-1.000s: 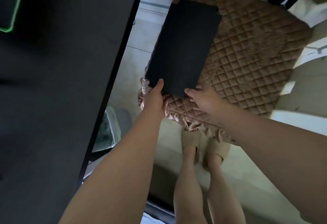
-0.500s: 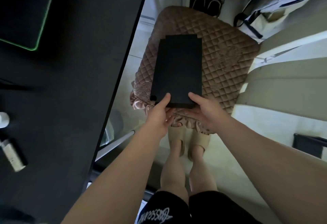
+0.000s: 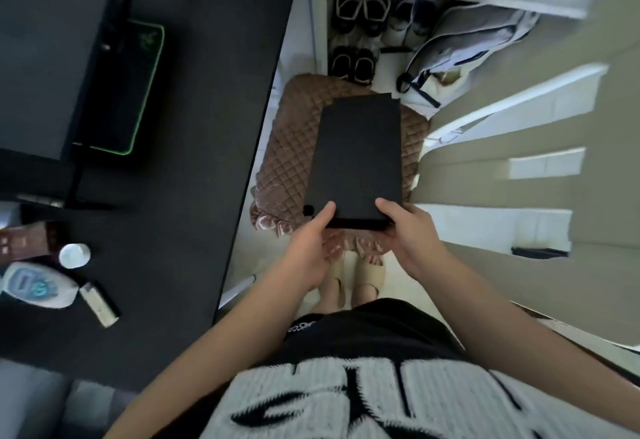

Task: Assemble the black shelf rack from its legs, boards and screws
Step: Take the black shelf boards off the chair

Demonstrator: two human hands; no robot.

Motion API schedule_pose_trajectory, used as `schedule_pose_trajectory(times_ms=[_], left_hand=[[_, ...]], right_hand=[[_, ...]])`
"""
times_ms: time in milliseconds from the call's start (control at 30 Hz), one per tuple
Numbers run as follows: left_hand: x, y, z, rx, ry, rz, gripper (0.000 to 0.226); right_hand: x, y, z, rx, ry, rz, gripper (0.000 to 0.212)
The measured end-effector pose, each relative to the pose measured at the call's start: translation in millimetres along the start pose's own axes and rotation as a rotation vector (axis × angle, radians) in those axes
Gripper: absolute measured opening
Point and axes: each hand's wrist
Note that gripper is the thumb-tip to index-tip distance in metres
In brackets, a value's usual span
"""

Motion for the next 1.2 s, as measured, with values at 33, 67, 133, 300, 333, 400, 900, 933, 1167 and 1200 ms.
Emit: schedule_pose_trajectory(times_ms=[33,67,133,300,333,400,900,933,1167,1200], left_hand=[[-5.5,-0.5,7.3,-0.003,0.029,0.020,0.045],[-11.9,-1.3,13.6,-0.005,0.060,0.034,0.046],[-27.5,-3.1,25.7,0.023,0.129,0.041,0.049],[-70.2,-2.3,58.1,0.163,0.305,-0.047,0.052],[-78.9,0.3,65.1,0.183,0.341,-0.059,0.052],[-95.4,8.0,83.3,0.210,0.408,-0.078,0.059],[-76.1,122.3,226.4,0.649,0.801,-0.295,0.050],[-66.1,133.5,233.1,0.675,0.810,-0.317,0.050],[21.2,204.0,267.5,0.819,0.818,-0.549,0.047],[35.3,212.5,270.7,0.822,0.816,-0.577,0.051]], right_hand=[[8.2,-2.5,9.3,-0.003,-0.022,-0.014,0.032],[16.2,-5.0,18.1,-0.005,-0.047,-0.027,0.031],[32.1,-10.1,36.4,0.010,-0.112,-0.052,0.025],[63.0,-22.1,85.2,0.047,-0.259,-0.094,0.027],[67.1,-24.9,93.9,0.053,-0.286,-0.106,0.028],[74.5,-31.4,110.5,0.055,-0.348,-0.118,0.031],[106.6,-171.9,196.7,-0.106,-0.792,-0.224,0.065],[104.6,-187.2,200.9,-0.101,-0.801,-0.260,0.062],[74.2,-299.7,215.5,-0.174,-0.797,-0.422,0.051],[69.3,-315.9,215.0,-0.174,-0.789,-0.429,0.051]])
Point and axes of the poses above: each hand's wrist, its own z-axis away from the middle knuckle, its own y-axis out of the palm, x = y × z, and after that the axes turned 13 degrees about -x, right-handed
